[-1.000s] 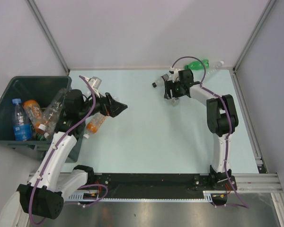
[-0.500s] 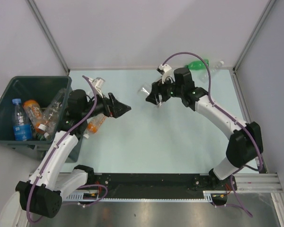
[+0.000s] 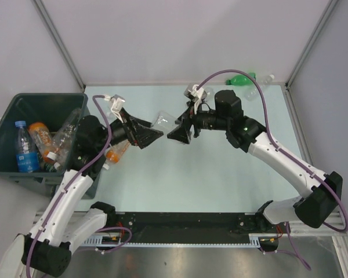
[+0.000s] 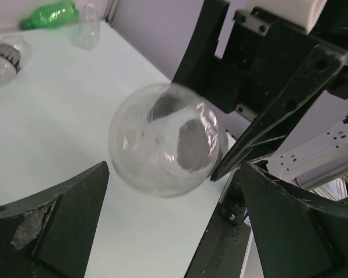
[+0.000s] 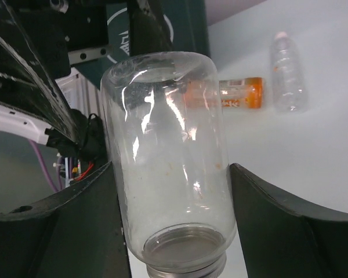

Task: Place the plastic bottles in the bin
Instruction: Pick up the plastic bottle at the center of the board.

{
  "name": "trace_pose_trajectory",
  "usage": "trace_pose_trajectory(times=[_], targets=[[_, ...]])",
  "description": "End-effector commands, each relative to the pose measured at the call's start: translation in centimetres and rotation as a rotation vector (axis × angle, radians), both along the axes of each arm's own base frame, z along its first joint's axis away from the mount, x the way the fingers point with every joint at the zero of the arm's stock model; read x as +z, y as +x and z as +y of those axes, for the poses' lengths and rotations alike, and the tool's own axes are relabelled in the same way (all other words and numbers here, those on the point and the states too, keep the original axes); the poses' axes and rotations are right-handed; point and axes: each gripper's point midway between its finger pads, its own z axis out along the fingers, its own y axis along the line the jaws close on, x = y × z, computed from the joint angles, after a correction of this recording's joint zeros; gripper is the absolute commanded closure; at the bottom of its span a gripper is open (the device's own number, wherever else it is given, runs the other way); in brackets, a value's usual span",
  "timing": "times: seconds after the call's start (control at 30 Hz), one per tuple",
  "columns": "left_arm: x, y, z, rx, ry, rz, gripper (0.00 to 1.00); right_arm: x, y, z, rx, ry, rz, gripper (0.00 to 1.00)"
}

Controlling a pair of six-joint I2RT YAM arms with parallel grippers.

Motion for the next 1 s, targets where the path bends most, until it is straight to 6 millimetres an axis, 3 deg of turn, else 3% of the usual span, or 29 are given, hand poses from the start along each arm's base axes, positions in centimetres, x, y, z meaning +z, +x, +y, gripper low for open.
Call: trace_pose_trajectory(times=[0.0,0.23,0.33,0.37,0.43,0.47,0.57,0.67,0.7,0.73,0.97], targets=[[3.0,-1.5,-0.5,-0.072,-0.066,-0.106,0.0,1.7,-3.4,0.4,0.1,0.023,-0.062,0.52],[2.3,-2.1,-1.6,-0.147,-0.085,-0.055,0.0,2.3,-5.1,0.5,0.125,0.024,-0.081,0.52],[1.7,-2.4,-2.1,-0.171,-0.082,-0.03,0.14,2.4,-5.1,0.4,0.117,0.025,-0.093,0.52],[1.6,-2.4,-2.1,-0.169,-0.08,-0.028,0.27,2.4,-5.0,0.3,0.113,0.022,-0.093,0.51],[1.6,-2.6,-2.1,-0.168,-0.078,-0.031,0.41,2.2,-4.9,0.2,0.105,0.014,-0.093,0.46],[1.6,-2.5,-2.0,-0.161,-0.076,-0.028,0.54,1.9,-4.8,0.3,0.1,0.008,-0.088,0.45],[1.9,-2.5,-1.8,-0.14,-0.074,-0.039,0.73,1.7,-4.3,0.2,0.066,0.001,-0.078,0.37],[2.0,-2.2,-1.5,-0.105,-0.056,-0.046,0.79,1.2,-3.3,0.0,0.006,-0.014,-0.061,0.19],[2.5,-2.0,-1.2,-0.085,-0.052,-0.06,0.79,1.0,-2.7,-0.2,-0.03,-0.025,-0.057,0.06],[2.6,-1.8,-1.1,-0.067,-0.043,-0.063,0.78,1.1,-2.5,-0.3,-0.042,-0.025,-0.061,0.0],[2.6,0.6,1.8,0.159,0.097,-0.069,0.79,0.2,-0.6,-2.2,-0.217,-0.07,-0.032,0.0]])
